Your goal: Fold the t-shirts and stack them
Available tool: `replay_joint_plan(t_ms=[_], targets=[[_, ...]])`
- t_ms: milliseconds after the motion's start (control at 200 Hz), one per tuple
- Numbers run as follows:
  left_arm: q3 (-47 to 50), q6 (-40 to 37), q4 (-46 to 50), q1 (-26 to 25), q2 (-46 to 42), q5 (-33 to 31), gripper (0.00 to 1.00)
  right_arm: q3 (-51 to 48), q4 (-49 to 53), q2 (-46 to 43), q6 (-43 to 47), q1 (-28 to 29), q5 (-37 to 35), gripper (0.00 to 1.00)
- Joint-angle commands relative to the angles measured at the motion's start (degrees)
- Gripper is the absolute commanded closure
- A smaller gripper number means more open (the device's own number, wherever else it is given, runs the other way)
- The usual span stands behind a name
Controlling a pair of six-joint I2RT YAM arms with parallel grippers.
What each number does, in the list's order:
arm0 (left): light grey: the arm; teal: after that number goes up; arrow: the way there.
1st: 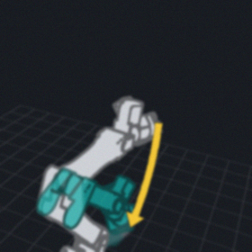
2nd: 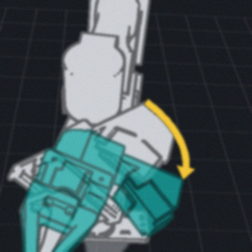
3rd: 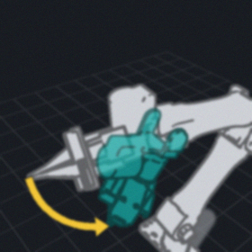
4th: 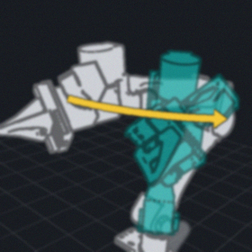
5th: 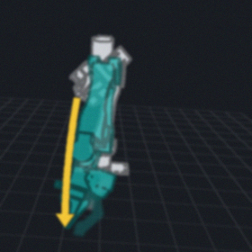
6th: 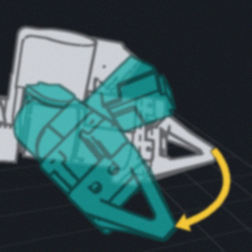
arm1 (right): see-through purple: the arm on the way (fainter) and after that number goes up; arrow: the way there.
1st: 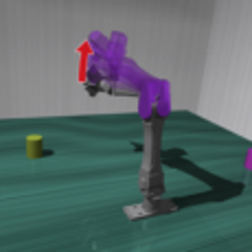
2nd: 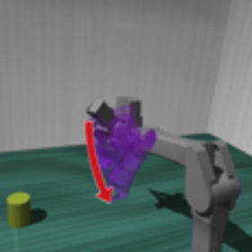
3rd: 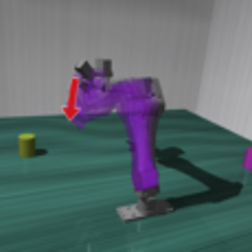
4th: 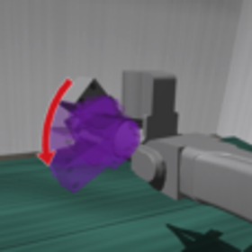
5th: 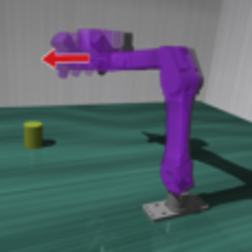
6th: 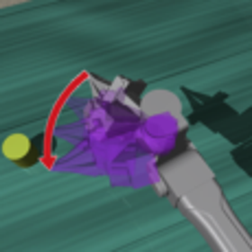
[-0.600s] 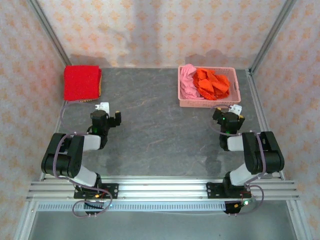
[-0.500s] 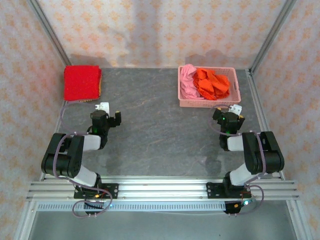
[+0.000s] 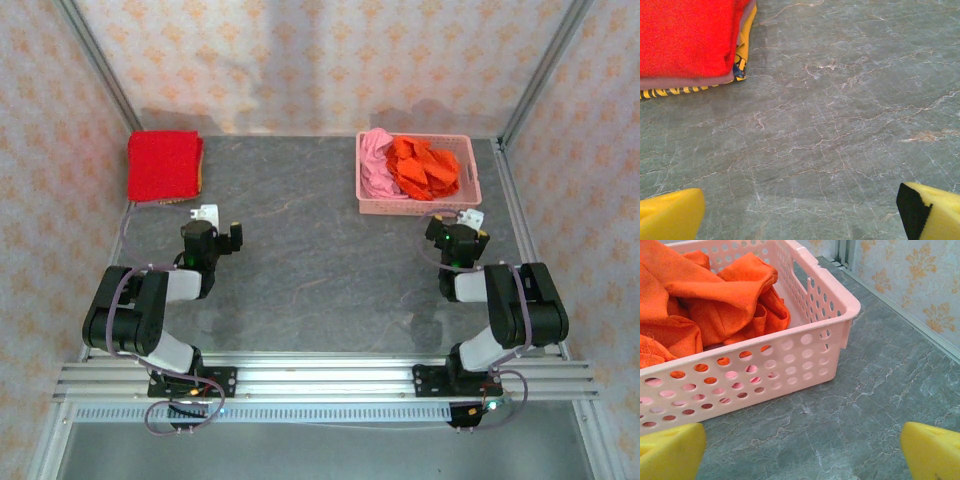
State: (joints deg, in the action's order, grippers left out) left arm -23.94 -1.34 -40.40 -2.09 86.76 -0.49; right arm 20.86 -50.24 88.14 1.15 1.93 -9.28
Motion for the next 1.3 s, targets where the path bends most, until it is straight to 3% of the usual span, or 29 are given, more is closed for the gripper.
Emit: replay_joint_plan(t_ms=[0,300,500,711,901,1131,1296], targets=[[-0.84,0.38,-1.44,0.41,-1.00,-1.27,0.00,0.41,-2.03,0.32,-0.67,0.26,-1.44,0.01],[-0.71,0.25,-1.78,0.37,-1.11,-1.16,0.00,0.30,-2.19,0.21,-0.56,0.24,-1.44,0.01],[-6.36,-3.17,13.76,-2.21,-8.86,-0.79,0.00,-1.99,-3.98,-3.32,0.36,0.26,1.09,0.01],[-7.50,-7.19,23.42,-9.11,-21.83,0.95,0.00,-0.89,11.06,-19.52,1.43,0.35,2.09,0.01],[-10.73,-9.44,27.21,-18.77,-25.93,5.82,0.00,8.31,29.91,-27.55,2.55,1.88,3.83,0.01],[-13.81,-10.56,27.83,-30.85,-24.93,9.62,0.00,25.81,48.54,-20.63,4.53,11.34,1.21,0.01],[-15.25,-11.40,29.22,-36.22,-23.07,9.81,0.00,41.38,60.74,-5.88,-2.92,17.65,-2.11,0.01]])
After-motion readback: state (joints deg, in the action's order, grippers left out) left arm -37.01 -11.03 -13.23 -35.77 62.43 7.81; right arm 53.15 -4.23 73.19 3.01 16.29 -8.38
